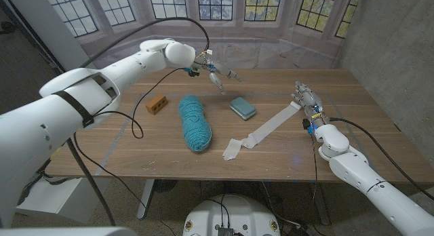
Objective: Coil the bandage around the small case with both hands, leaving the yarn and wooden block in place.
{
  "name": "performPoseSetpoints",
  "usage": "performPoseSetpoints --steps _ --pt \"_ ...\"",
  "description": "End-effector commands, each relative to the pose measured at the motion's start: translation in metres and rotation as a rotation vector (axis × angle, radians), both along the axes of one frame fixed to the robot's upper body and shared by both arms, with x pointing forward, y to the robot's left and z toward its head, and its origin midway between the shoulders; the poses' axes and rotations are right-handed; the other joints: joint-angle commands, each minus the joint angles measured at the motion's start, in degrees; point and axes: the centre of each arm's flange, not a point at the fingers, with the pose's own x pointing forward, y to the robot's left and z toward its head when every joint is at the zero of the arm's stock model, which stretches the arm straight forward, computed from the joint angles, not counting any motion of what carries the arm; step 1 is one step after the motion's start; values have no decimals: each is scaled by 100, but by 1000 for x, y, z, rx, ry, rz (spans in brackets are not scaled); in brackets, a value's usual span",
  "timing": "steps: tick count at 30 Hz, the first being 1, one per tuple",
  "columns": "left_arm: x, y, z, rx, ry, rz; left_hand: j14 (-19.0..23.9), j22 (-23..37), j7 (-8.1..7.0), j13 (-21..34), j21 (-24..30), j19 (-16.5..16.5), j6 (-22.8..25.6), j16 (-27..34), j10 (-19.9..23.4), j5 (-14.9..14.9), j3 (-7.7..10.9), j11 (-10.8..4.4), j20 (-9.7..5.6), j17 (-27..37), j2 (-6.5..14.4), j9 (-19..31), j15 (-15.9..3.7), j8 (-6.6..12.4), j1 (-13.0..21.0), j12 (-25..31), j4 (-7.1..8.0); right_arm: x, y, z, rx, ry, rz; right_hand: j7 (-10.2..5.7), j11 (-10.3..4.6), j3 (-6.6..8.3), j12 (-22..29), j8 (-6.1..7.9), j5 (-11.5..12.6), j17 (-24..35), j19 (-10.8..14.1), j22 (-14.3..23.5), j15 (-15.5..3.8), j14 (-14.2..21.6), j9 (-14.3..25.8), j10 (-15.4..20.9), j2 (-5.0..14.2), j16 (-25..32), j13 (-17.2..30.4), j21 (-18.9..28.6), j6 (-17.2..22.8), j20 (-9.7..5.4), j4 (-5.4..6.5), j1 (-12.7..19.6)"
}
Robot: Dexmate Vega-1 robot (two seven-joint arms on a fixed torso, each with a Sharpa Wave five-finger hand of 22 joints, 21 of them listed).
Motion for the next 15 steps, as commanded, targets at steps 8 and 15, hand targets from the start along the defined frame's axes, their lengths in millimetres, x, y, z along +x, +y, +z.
performPoseSetpoints --steps 8,15 --pt "3 -18 -7 109 -12 -27 -55 18 -22 34 3 -1 -68 10 -56 -21 -56 -21 -34 15 -87 20 -24 7 100 35 3 -5 -5 -8 15 1 -2 28 17 15 16 6 -16 16 47 19 -152 30 19 27 49 36 11 -4 28 -366 -24 -20" --pt "4 -23 -10 134 -21 -27 -106 18 -18 43 -9 -39 -96 -6 -78 -26 -79 -27 -31 17 -111 21 -14 5 144 45 13 -9 -9 -9 22 3 -4 31 38 15 15 5 -16 17 48 20 -150 32 19 26 50 37 12 -5 25 -364 -31 -22"
